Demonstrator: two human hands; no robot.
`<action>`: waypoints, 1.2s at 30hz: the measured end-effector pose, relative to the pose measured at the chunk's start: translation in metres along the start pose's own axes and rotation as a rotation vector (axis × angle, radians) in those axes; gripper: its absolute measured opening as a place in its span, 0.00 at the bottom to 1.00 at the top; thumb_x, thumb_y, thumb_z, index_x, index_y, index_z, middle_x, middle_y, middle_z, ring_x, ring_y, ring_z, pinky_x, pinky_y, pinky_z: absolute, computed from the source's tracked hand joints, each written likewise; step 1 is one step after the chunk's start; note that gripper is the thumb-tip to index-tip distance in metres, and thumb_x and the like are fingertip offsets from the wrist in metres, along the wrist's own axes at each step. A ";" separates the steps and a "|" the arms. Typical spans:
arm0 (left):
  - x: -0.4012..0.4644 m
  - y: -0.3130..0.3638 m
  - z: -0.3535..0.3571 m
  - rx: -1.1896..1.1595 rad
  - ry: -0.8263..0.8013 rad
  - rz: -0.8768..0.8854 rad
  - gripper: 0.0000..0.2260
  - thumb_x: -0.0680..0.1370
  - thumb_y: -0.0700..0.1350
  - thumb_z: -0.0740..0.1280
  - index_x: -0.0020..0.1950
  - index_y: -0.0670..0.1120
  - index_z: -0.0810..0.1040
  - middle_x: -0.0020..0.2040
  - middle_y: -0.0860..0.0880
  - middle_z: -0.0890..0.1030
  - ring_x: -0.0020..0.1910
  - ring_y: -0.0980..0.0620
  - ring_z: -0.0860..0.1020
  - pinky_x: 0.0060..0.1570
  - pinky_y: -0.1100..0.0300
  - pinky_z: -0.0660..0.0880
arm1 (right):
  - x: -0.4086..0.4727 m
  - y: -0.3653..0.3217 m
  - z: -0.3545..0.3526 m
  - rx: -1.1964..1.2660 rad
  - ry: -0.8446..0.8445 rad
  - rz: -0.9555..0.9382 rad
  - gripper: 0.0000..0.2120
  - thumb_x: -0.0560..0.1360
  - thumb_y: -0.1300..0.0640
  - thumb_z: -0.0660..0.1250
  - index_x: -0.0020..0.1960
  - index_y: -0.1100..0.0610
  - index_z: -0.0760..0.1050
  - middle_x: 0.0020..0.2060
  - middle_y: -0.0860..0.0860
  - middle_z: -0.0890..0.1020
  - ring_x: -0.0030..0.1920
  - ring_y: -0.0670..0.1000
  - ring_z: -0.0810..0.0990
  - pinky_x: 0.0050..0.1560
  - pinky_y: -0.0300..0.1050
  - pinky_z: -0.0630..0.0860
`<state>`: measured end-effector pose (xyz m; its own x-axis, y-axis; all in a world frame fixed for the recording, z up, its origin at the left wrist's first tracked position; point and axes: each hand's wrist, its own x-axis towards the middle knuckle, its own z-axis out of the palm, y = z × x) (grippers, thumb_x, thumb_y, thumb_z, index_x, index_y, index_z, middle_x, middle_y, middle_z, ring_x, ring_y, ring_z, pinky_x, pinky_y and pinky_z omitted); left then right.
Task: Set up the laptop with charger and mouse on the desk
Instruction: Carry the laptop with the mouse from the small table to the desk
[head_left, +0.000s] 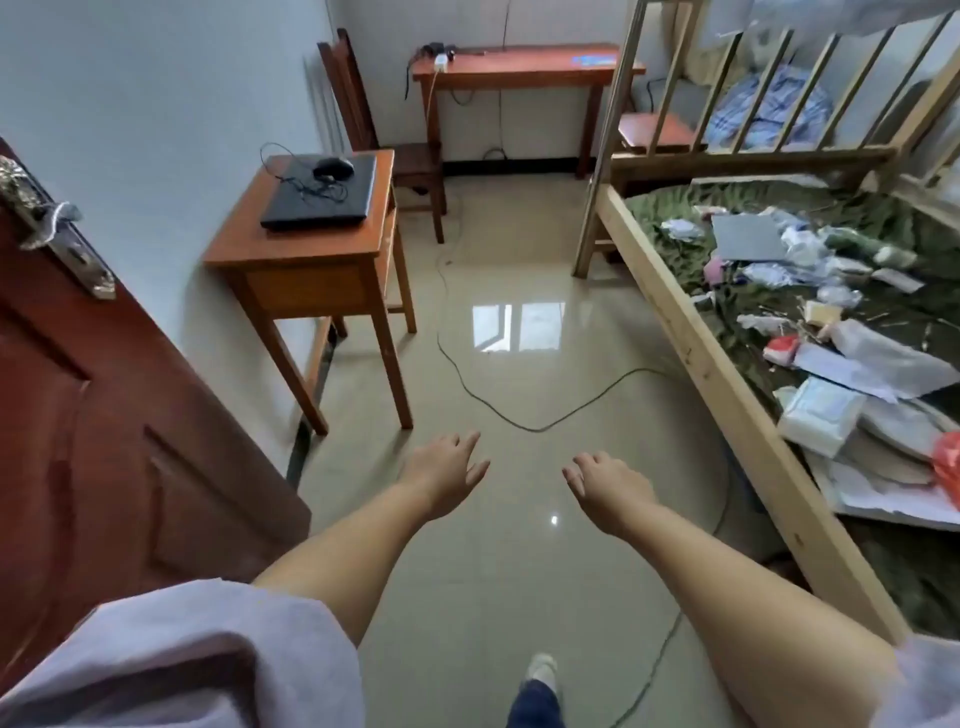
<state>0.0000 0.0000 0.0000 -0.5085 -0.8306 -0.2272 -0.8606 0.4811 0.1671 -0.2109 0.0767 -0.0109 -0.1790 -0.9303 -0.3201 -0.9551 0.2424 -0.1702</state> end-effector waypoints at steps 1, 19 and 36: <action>0.022 0.003 -0.009 -0.030 0.011 -0.016 0.24 0.80 0.57 0.51 0.73 0.48 0.59 0.66 0.44 0.73 0.64 0.43 0.71 0.59 0.49 0.70 | 0.019 0.010 -0.013 0.015 0.035 0.001 0.20 0.80 0.45 0.45 0.62 0.54 0.68 0.60 0.55 0.74 0.61 0.57 0.73 0.54 0.50 0.72; 0.387 -0.087 -0.112 -0.139 0.059 -0.114 0.25 0.79 0.59 0.52 0.73 0.48 0.59 0.69 0.45 0.71 0.67 0.46 0.70 0.60 0.48 0.72 | 0.403 0.030 -0.171 -0.057 0.064 -0.081 0.21 0.80 0.45 0.46 0.62 0.55 0.68 0.58 0.55 0.75 0.58 0.57 0.75 0.51 0.50 0.73; 0.615 -0.287 -0.214 -0.267 0.222 -0.579 0.22 0.79 0.58 0.51 0.71 0.50 0.62 0.65 0.46 0.73 0.63 0.45 0.72 0.57 0.47 0.72 | 0.796 -0.110 -0.274 -0.143 0.042 -0.464 0.20 0.80 0.46 0.47 0.64 0.53 0.68 0.59 0.55 0.74 0.57 0.58 0.75 0.47 0.49 0.70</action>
<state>-0.0592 -0.7094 0.0174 0.0754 -0.9852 -0.1538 -0.9411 -0.1213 0.3157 -0.3129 -0.7656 0.0090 0.2665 -0.9423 -0.2025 -0.9588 -0.2378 -0.1552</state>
